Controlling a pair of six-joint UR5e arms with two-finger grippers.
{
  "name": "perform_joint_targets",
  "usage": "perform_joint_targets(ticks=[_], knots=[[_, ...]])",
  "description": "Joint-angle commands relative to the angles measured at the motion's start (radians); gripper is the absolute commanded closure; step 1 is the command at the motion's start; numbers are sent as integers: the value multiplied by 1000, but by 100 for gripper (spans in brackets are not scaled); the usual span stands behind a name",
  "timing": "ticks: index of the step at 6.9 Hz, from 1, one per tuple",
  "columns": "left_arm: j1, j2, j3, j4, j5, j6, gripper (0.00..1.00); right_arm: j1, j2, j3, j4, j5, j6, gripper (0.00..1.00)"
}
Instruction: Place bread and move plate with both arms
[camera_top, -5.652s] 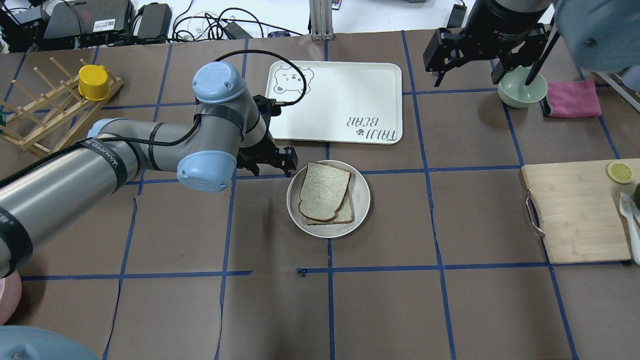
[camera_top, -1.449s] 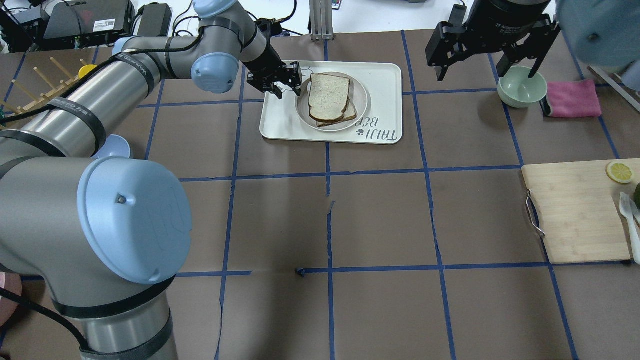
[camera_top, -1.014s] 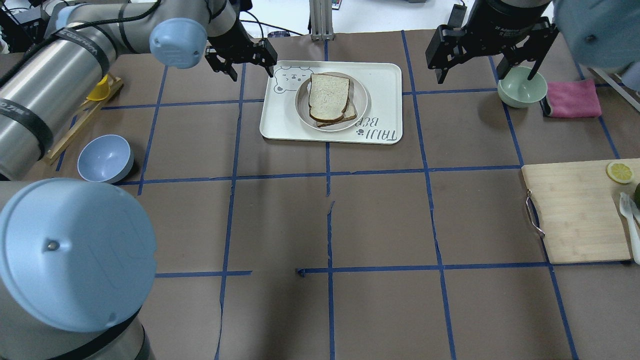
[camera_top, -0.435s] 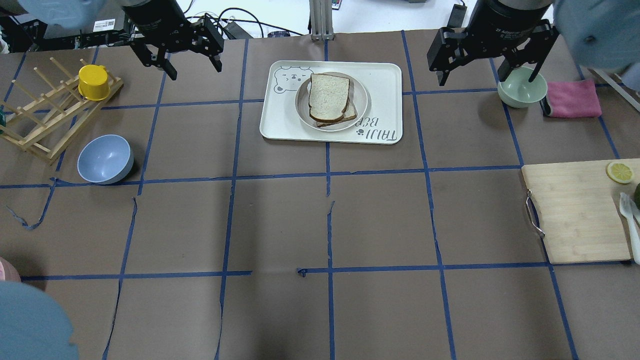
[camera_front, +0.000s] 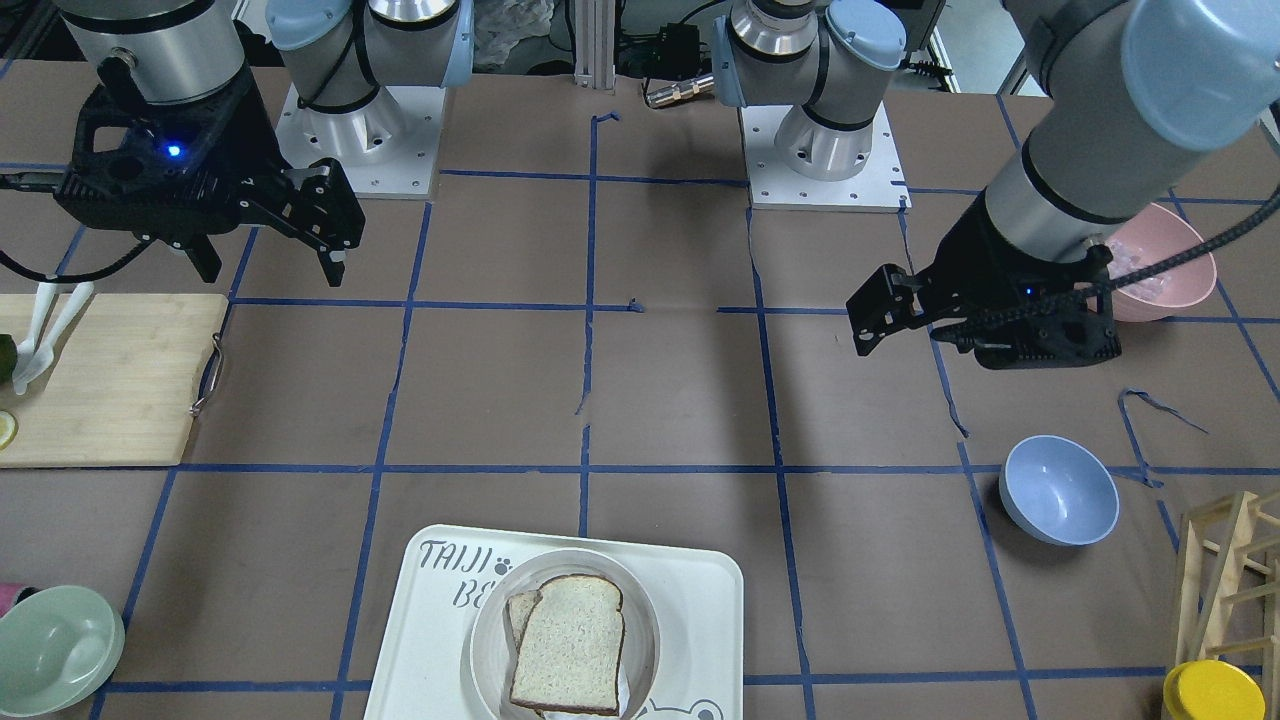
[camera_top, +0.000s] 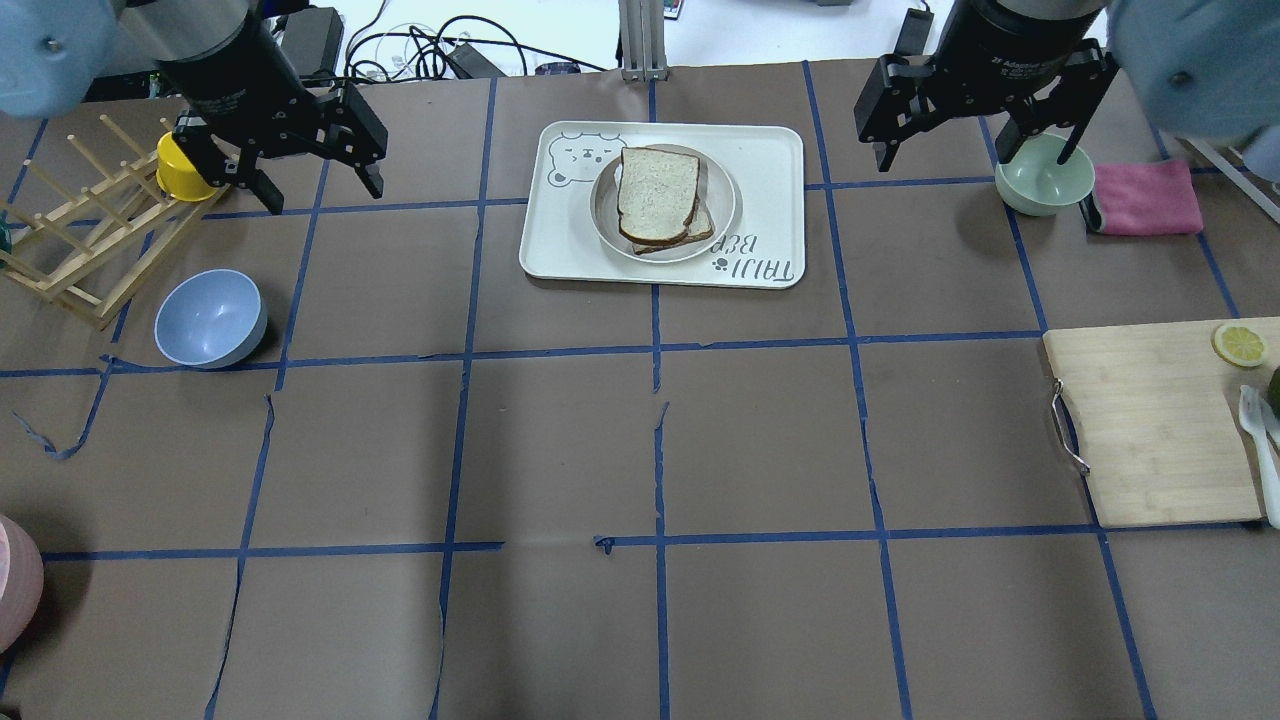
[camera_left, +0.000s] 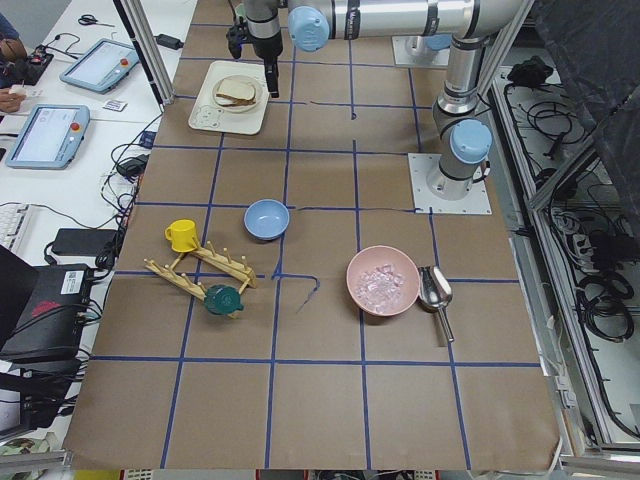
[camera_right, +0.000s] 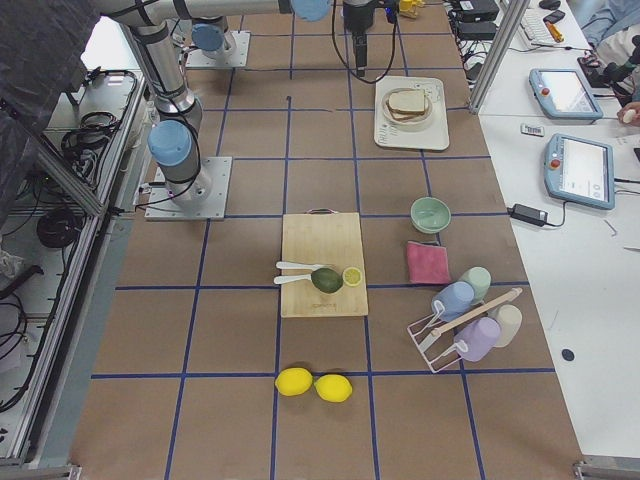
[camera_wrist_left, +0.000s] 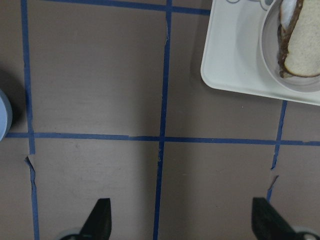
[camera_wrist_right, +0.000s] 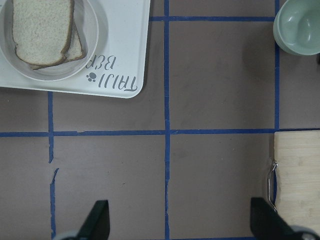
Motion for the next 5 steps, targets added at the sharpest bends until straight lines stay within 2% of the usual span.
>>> perform_joint_targets(ticks=[1,5], knots=[[-4,81,-74,-1,55,-13,0,0,0,2,0,-1,1,0],[-25,132,-128,-4,6,-10,0,0,0,0,0,-1,1,0]])
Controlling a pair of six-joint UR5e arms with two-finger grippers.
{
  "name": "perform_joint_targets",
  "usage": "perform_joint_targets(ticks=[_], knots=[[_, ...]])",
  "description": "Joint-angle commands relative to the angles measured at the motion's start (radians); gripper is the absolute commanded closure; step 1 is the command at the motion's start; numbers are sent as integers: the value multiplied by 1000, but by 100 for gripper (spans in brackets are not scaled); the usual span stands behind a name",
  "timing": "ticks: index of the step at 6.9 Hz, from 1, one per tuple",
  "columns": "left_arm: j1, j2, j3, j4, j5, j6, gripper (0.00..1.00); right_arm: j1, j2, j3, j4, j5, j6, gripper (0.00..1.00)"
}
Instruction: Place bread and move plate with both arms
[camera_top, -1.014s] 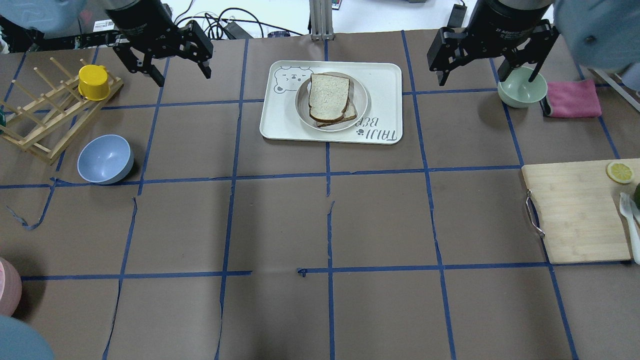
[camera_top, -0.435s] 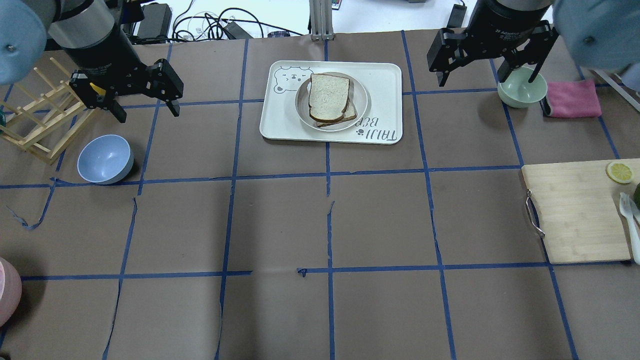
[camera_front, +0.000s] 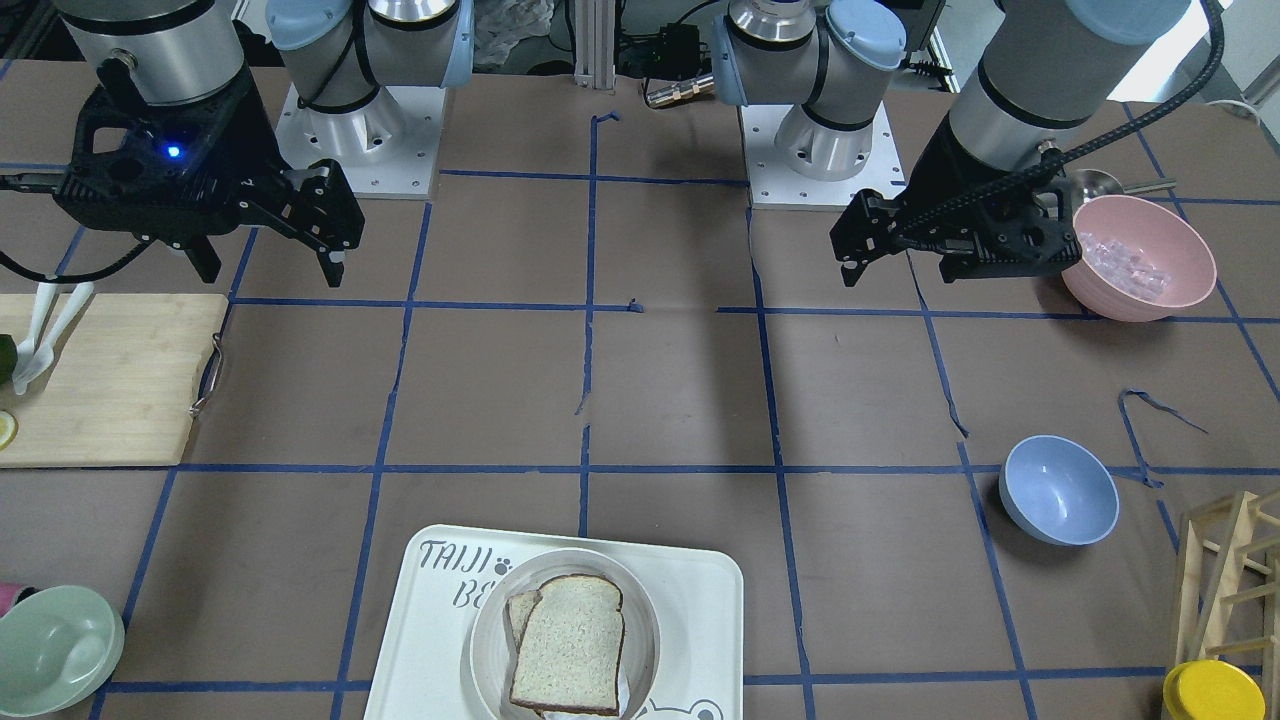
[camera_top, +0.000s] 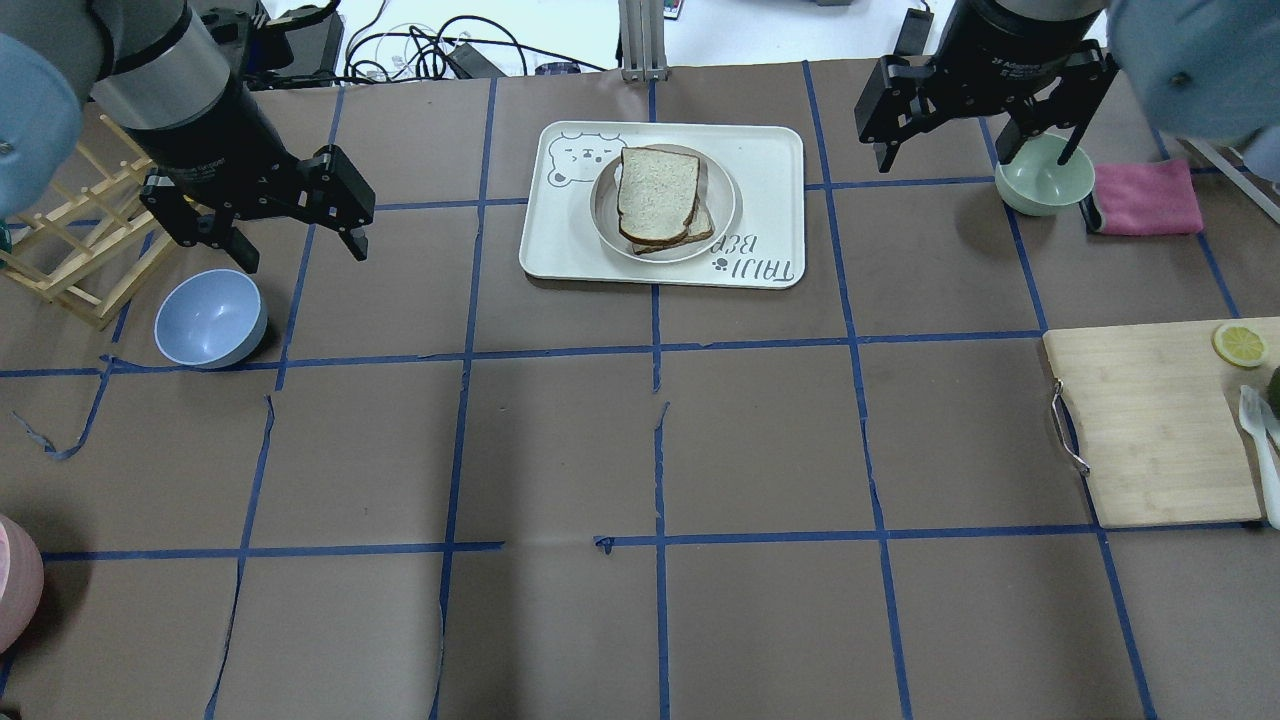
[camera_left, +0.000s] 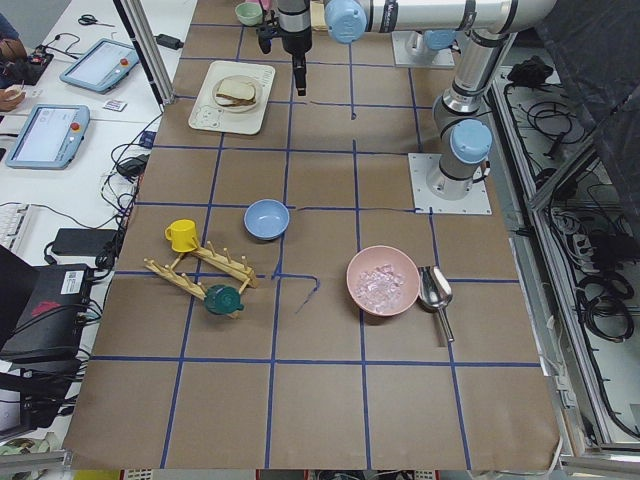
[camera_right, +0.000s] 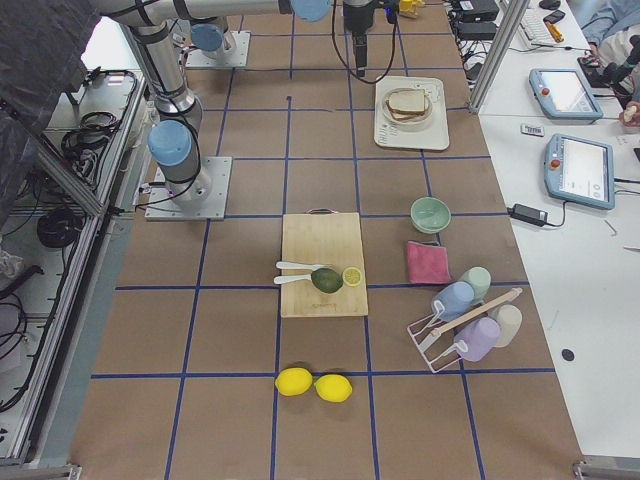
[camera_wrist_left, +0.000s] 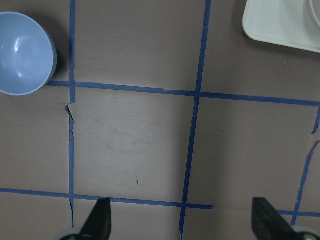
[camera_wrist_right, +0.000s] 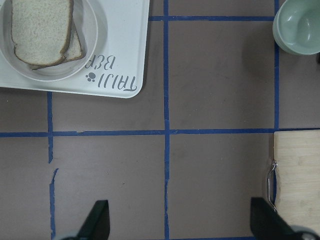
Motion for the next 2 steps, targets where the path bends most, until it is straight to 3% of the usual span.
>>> perform_joint_targets(ticks=[1,2], knots=[[-5,9,-9,-2,-9,4,0,1,-2,0,0,0,2,0],[-5,13,-11,-3,-9,6,0,1,-2,-2,0,0,3,0]])
